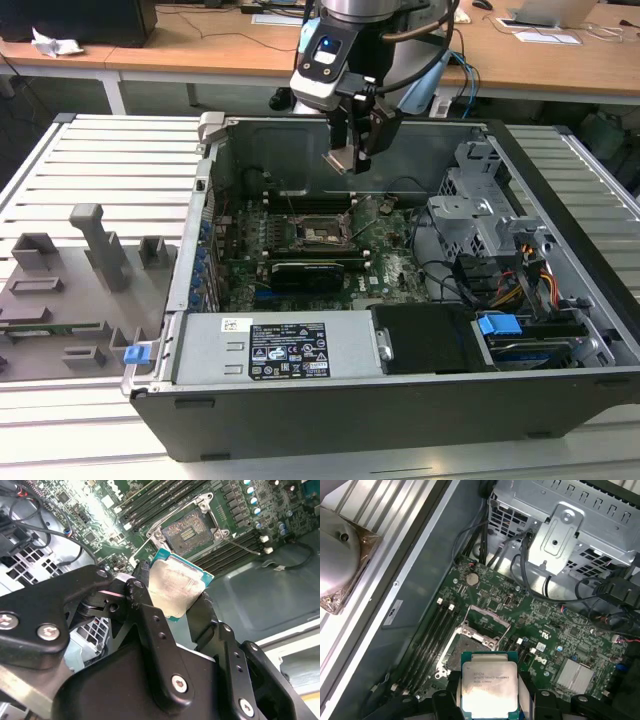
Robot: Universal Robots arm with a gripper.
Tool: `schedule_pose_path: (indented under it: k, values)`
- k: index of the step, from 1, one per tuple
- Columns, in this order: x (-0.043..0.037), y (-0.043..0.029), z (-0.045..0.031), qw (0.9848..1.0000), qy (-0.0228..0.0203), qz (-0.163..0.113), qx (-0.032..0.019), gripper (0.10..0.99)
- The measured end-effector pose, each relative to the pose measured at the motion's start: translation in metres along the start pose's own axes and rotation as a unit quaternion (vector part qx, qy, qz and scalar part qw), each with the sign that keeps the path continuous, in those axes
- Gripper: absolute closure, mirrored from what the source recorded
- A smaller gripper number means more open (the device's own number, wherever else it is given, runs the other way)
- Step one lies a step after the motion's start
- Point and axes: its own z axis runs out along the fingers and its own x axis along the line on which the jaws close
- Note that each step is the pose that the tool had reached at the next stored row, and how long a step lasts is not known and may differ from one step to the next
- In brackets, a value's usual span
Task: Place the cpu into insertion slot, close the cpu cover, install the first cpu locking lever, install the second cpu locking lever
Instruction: 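Place the cpu into insertion slot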
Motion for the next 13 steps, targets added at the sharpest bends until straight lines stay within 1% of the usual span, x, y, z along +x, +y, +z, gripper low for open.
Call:
schedule_pose_path:
  k: [6, 13]
  values:
    - [0.0, 0.0, 0.0002, 0.9999, -0.0015, 0.017, -0.0003, 0.545]
    - [0.0, 0.0, 0.0004, 0.9992, -0.0036, 0.039, -0.0008, 0.545]
